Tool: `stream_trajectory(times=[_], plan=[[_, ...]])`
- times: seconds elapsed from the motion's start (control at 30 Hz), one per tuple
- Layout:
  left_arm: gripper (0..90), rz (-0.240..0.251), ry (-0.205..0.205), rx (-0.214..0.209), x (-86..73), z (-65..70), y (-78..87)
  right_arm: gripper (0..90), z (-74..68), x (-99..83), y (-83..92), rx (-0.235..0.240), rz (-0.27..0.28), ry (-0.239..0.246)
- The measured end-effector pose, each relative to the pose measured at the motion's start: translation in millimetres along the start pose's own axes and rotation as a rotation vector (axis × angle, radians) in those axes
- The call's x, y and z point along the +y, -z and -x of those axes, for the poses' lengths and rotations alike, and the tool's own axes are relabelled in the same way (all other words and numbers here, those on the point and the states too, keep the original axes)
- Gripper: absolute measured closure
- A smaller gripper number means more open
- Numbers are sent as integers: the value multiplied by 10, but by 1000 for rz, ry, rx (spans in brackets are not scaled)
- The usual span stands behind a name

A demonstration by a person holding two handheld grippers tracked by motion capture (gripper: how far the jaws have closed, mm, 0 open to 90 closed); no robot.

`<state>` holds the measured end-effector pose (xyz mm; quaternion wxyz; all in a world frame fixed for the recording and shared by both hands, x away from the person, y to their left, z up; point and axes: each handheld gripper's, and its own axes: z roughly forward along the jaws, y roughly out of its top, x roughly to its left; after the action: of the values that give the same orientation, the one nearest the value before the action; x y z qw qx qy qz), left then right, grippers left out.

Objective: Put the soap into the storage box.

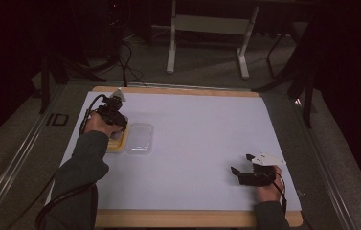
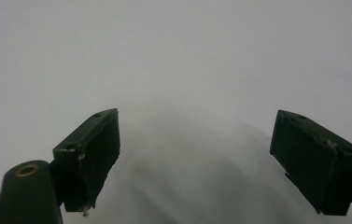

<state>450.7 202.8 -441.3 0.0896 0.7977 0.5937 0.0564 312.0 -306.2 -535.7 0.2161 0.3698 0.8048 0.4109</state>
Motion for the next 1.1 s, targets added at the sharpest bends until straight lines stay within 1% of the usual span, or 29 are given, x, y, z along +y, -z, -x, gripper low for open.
stream_trajectory(times=[0.2,0.23,0.43,0.7,0.77,1.0,1.1], plan=[[499,-7,15,2,-9,-13,-48,156,0,0,0,-1,0,1],[499,-14,25,4,-9,-35,-72,156,-1,0,0,0,-1,0],[499,-27,39,7,-21,-59,-123,156,-2,0,-1,-1,0,3],[499,-33,56,6,-39,-88,-174,156,0,0,0,-1,0,2],[499,-33,63,1,-42,-95,-190,156,-1,0,0,-1,0,2],[499,-31,62,-4,-49,-88,-231,156,-3,0,-1,-3,0,3],[498,-41,65,-1,-61,-89,-264,157,-2,0,-1,-2,0,3]])
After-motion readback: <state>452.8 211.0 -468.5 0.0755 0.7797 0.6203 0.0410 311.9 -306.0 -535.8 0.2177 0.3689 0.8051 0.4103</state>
